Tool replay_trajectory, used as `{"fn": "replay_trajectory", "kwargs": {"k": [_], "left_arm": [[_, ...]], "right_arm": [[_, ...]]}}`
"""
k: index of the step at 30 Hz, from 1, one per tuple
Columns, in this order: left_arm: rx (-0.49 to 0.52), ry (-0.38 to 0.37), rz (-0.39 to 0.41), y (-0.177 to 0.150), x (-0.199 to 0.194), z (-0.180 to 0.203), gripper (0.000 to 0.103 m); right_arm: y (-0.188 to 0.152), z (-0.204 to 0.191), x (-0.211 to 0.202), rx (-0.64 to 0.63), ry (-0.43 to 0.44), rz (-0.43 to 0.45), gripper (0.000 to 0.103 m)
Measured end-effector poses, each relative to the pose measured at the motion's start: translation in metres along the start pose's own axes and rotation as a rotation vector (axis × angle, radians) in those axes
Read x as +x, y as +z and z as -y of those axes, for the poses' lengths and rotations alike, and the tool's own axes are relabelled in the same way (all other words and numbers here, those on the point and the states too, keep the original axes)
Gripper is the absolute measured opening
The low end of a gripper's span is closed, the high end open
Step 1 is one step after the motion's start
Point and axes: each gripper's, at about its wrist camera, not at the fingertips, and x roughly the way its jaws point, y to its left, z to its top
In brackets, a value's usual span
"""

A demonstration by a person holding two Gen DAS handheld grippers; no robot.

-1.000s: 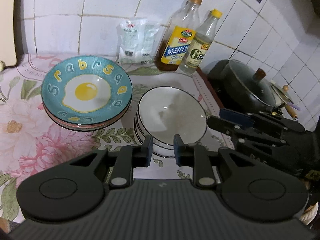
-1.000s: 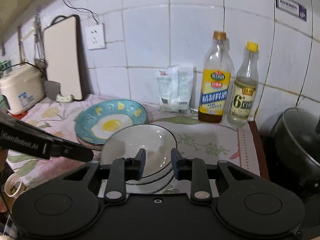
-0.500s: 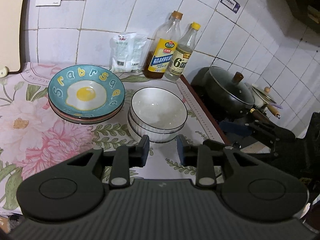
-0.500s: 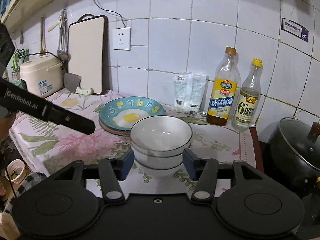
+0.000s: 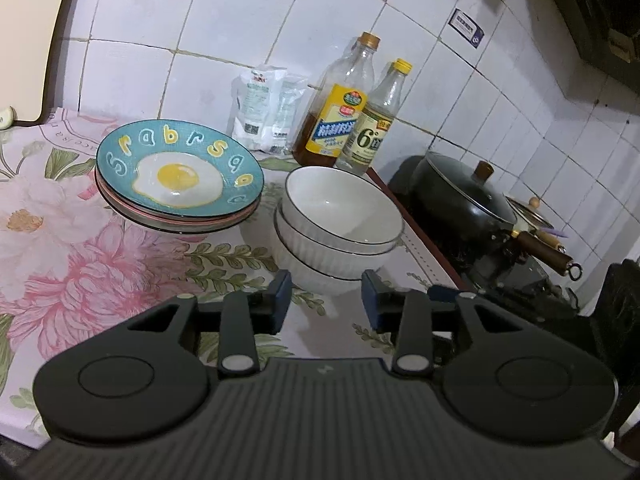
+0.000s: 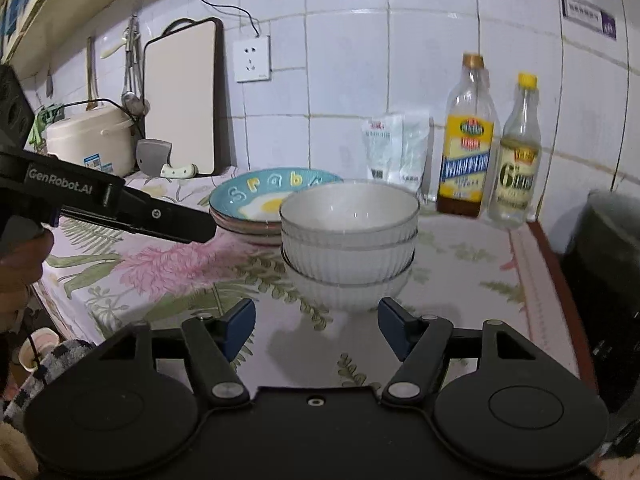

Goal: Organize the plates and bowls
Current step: 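Move both grippers to opposite sides of the white bowl stack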

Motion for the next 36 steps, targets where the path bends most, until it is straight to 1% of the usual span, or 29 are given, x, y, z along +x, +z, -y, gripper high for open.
{"fn": "replay_trajectory", "kwargs": {"k": [2,5,6,7,9,12,13,17,22,26,31,36], "left_arm": [[-0.003,-0.002,0.025,-0.003,0.005,-0.005,0.041],[-0.028,-0.033,0.034,-0.006,0.012,-0.014,0.043],[-0.035,-0.043,0.036,-0.006,0.014,-0.016,0.044],[-0.039,-0.052,0.039,-0.007,0.017,-0.017,0.047],[-0.046,-0.063,0.049,-0.008,0.021,-0.019,0.051],[-0.062,-0.083,0.068,-0.006,0.027,-0.022,0.058],[-0.072,-0.09,0.076,-0.004,0.03,-0.023,0.063],[-0.111,-0.103,0.087,0.005,0.043,-0.029,0.075],[-0.181,-0.106,0.043,0.015,0.072,-0.04,0.076],[-0.238,-0.112,0.001,0.017,0.092,-0.05,0.076],[-0.309,-0.165,-0.049,0.018,0.111,-0.06,0.075],[-0.352,-0.184,-0.063,0.017,0.123,-0.063,0.073]], "right_arm": [[-0.004,0.004,0.007,0.027,0.008,-0.002,0.073],[-0.009,0.01,0.019,0.058,0.016,-0.01,0.077],[-0.011,0.012,0.024,0.063,0.017,-0.012,0.083],[-0.012,0.013,0.029,0.067,0.019,-0.011,0.086],[-0.015,0.015,0.036,0.071,0.018,-0.006,0.087],[-0.015,0.018,0.049,0.081,0.01,-0.006,0.093],[-0.015,0.019,0.053,0.083,0.005,-0.004,0.095],[-0.013,0.022,0.067,0.085,-0.017,0.004,0.098],[-0.007,0.025,0.086,0.082,-0.019,-0.006,0.098],[-0.004,0.028,0.097,0.104,-0.019,-0.008,0.099],[-0.001,0.031,0.106,0.114,-0.013,-0.006,0.1],[0.002,0.029,0.113,0.096,-0.012,-0.002,0.103]]}}
